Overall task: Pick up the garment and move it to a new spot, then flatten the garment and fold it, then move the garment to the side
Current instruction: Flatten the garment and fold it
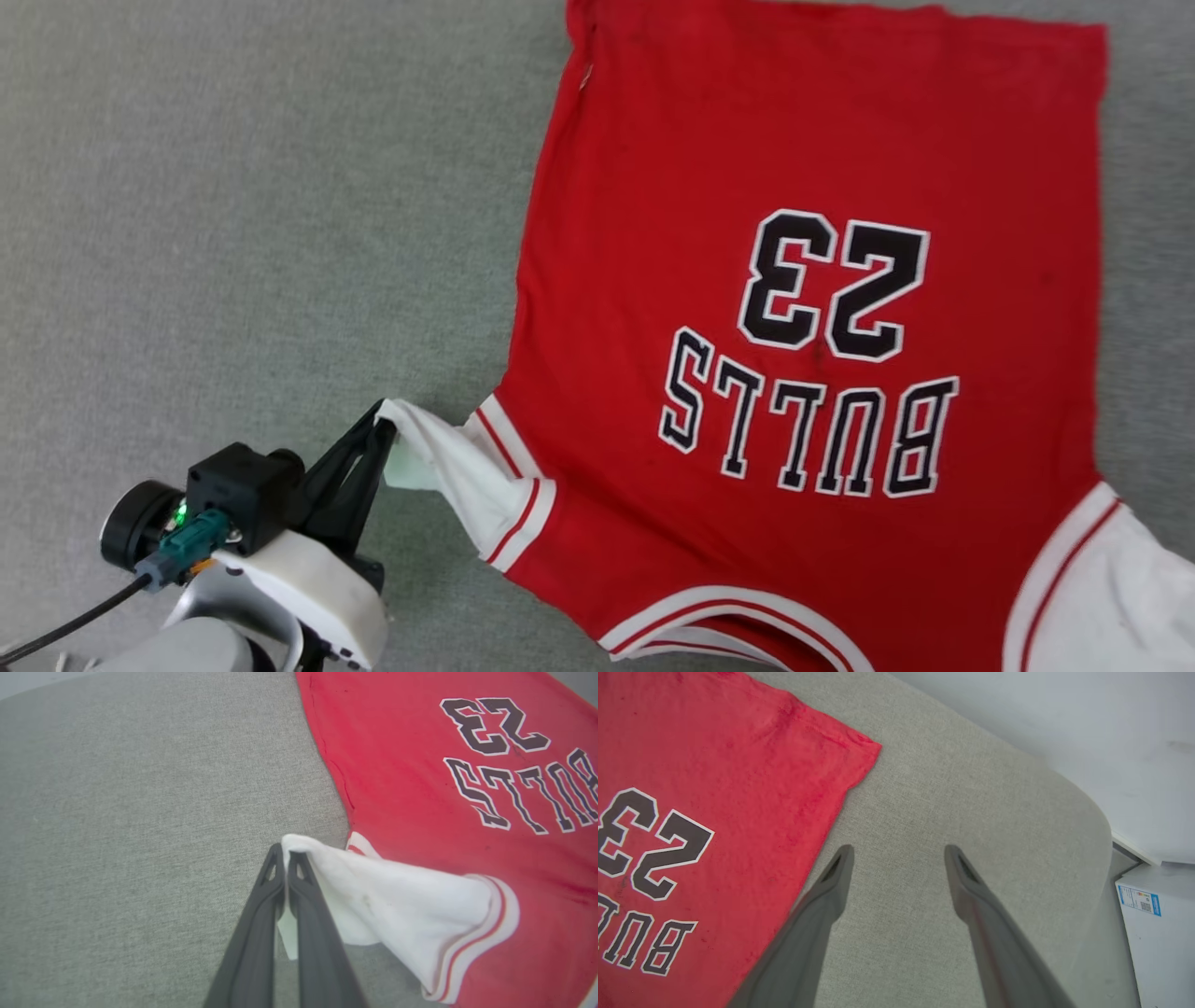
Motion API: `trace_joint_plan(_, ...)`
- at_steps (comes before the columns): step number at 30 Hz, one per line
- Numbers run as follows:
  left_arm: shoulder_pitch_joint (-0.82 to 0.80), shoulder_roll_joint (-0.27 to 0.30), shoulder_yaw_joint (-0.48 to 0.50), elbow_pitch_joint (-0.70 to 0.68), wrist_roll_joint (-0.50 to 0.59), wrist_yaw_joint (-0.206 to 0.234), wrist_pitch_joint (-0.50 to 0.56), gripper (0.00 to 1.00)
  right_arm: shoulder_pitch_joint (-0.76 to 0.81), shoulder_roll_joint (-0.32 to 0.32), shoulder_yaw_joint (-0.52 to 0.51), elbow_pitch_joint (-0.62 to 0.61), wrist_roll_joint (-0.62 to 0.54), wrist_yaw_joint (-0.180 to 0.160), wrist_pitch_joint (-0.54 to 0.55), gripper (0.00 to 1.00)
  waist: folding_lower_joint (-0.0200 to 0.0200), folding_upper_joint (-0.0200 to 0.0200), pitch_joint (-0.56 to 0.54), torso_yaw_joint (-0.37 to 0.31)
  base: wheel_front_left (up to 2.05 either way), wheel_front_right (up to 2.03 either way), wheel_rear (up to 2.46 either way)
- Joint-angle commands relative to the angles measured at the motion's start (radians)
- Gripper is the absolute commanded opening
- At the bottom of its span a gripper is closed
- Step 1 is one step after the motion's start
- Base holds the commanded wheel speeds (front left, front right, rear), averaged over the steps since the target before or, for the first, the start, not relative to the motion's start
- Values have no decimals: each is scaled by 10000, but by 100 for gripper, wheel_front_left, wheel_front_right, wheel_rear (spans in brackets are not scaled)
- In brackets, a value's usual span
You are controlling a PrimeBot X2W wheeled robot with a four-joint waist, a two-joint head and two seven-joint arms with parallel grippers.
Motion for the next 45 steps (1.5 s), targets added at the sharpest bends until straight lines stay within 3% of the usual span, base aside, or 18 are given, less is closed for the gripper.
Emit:
trace_joint_plan(1,-184,-92,11,-38,73,24,-33,0,-180,97,36,158,-16,-8,151,100,-2,0,635,554,0,0,0)
trace_joint_plan(5,-455,-334,-48,-153,340,-1,-64,0,-930,338,91,817,-436,-8,798,100,-2,0,1194,929,0,0,0)
trace_joint_plan(10,-752,-543,-120,-237,630,43,-77,0,-1159,713,46,1556,-861,-6,641,100,-2,0,1772,1285,0,0,0)
trace_joint_plan(19,-1030,-782,-265,-217,958,45,15,0,604,840,664,2396,-634,-5,194,100,-2,0,2102,1407,0,0,0)
trace_joint_plan(20,-1040,-795,-284,-190,964,30,27,0,643,781,694,2350,-559,-5,112,31,-2,0,2059,1380,0,0,0)
trace_joint_plan(21,-1044,-805,-294,-148,962,27,28,0,613,746,672,2304,-463,-5,46,0,-2,0,1993,1342,0,0,0)
trace_joint_plan(27,-807,-725,-299,34,854,118,-8,0,-123,305,787,1690,-171,-8,-933,0,-2,0,1145,1014,0,0,0)
trace_joint_plan(34,-126,-343,-243,24,500,336,-77,0,200,-579,1872,571,666,-8,-1912,0,-2,0,-262,371,0,0,0)
trace_joint_plan(39,385,-34,-182,70,188,484,-127,0,1418,-1848,2291,-753,1446,-8,-2580,0,-2,0,-1061,-112,0,0,0)
trace_joint_plan(45,976,196,-137,79,-136,621,-248,0,4008,-3422,2045,-1900,2215,-8,-3469,0,-2,0,-1731,-634,0,0,0)
